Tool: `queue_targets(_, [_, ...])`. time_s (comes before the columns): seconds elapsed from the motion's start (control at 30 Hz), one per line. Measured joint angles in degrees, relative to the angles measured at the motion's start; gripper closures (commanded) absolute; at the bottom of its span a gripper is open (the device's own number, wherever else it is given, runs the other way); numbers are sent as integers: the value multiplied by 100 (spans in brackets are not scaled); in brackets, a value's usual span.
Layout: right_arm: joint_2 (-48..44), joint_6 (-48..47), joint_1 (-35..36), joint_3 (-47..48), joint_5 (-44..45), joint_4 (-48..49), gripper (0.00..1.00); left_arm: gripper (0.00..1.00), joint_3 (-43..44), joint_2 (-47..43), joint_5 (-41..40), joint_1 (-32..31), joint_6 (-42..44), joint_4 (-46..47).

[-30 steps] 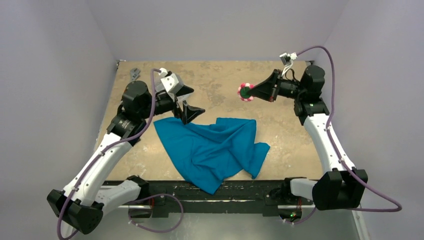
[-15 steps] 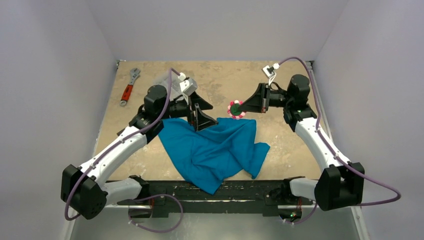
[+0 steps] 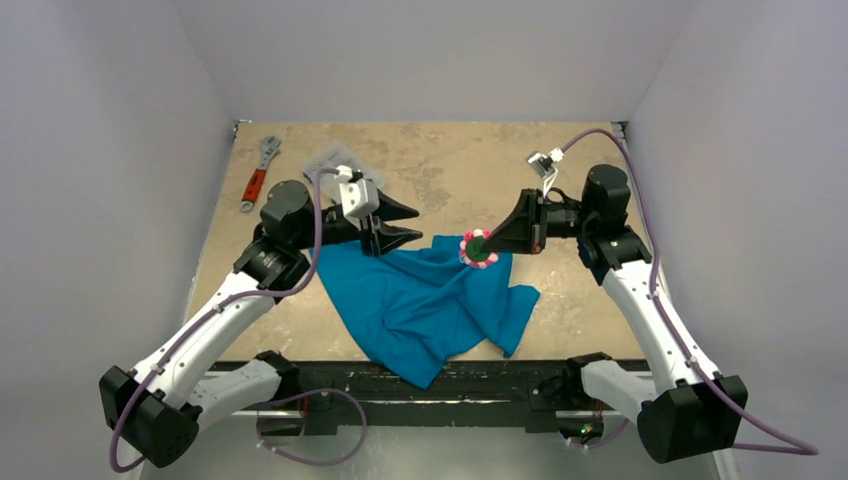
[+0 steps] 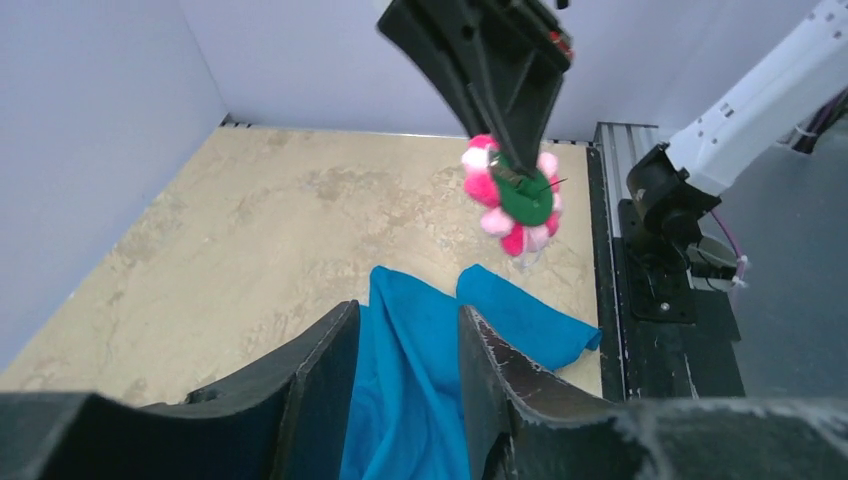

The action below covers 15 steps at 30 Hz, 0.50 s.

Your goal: Remove the brooch from the garment

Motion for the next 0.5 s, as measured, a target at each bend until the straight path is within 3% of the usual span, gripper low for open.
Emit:
queue_targets(0.2, [35, -472, 22, -2, -57, -605, 100, 74, 2, -203, -15, -605, 949, -127])
queue_targets(0.5, [33, -505, 170, -116, -96, -549, 100, 73, 157, 122, -507, -1202, 1738, -149])
